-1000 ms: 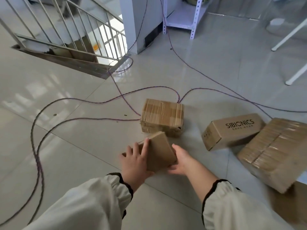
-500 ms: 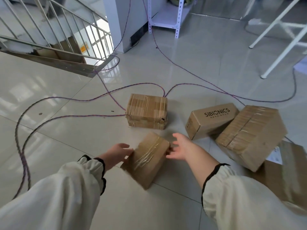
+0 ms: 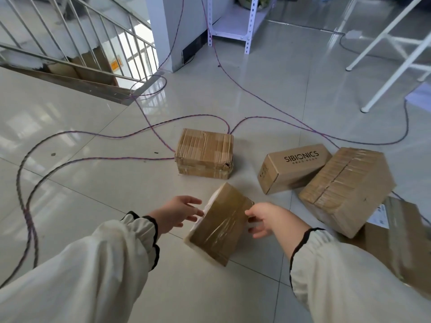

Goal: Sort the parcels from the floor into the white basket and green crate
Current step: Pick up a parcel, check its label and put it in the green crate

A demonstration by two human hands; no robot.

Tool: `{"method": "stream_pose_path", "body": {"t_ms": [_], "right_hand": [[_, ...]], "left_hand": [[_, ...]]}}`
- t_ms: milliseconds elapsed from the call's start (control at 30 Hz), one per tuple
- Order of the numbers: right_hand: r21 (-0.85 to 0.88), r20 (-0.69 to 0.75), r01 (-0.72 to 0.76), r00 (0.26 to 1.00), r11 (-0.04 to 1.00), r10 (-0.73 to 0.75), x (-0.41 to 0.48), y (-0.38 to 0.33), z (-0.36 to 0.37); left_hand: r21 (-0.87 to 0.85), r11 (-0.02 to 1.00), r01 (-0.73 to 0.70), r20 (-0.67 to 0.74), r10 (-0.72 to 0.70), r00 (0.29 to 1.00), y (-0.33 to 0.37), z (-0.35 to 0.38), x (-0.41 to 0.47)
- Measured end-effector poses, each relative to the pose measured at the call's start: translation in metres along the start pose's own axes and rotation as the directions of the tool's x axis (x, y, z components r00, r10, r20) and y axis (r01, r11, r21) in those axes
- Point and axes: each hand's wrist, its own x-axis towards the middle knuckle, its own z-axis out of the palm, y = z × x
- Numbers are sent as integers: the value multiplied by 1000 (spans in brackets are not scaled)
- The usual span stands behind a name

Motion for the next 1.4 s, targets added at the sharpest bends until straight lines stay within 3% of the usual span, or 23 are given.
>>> {"method": "stream_pose_path", "body": {"t_ms": [133, 233, 300, 400, 467, 567, 700, 800, 867, 933, 1033, 1133, 1300, 1400], "right_hand": [[-164, -13, -13, 1000, 986, 11, 4, 6, -15], [-193, -121, -60, 992, 979, 37, 14, 15, -24], [-99, -148, -66, 988, 993, 51, 19, 19, -27], [167, -55, -53, 997, 985, 63, 24, 17, -31], [253, 0, -55, 998, 966, 57, 25, 17, -32], [265, 75, -67, 996, 962, 49, 24, 19, -32], [267, 149, -65, 988, 962, 26, 24, 16, -31], [186, 134, 12, 990, 983, -38, 19, 13, -26], [45, 108, 111, 987, 993, -116, 17, 11, -19], [-83, 99, 184, 979, 979, -176, 18, 11, -14], [-169, 72, 234, 972, 957, -225, 21, 11, -13], [-243, 92, 281, 960, 928, -266, 20, 11, -15], [-329, 66, 293, 955, 898, -288, 19, 13, -20], [-329, -39, 262, 956, 907, -290, 21, 14, -30]], "left_hand": [[-29, 999, 35, 0, -35, 999, -6, -2, 7], [-5, 995, 100, -8, -100, 995, -15, -2, 15], [10, 989, 150, 32, -150, 988, -19, 2, 19], [-24, 980, 198, 122, -194, 973, -20, 11, 24], [-46, 978, 204, 172, -194, 966, -16, 19, 27], [-80, 982, 169, 211, -149, 966, -9, 31, 29], [-123, 988, 94, 159, -74, 985, -2, 33, 33], [-138, 987, 77, 132, -59, 989, -1, 33, 34], [-85, 994, 74, 135, -62, 989, 0, 32, 33], [31, 992, 124, 222, -128, 967, 1, 30, 28], [343, 910, 232, 396, -364, 843, -5, 29, 18], [548, 801, 239, 417, -510, 753, -19, 37, 13], [619, 776, 120, 408, -447, 796, -19, 33, 13], [558, 819, 136, 327, -368, 870, -11, 15, 16]]}}
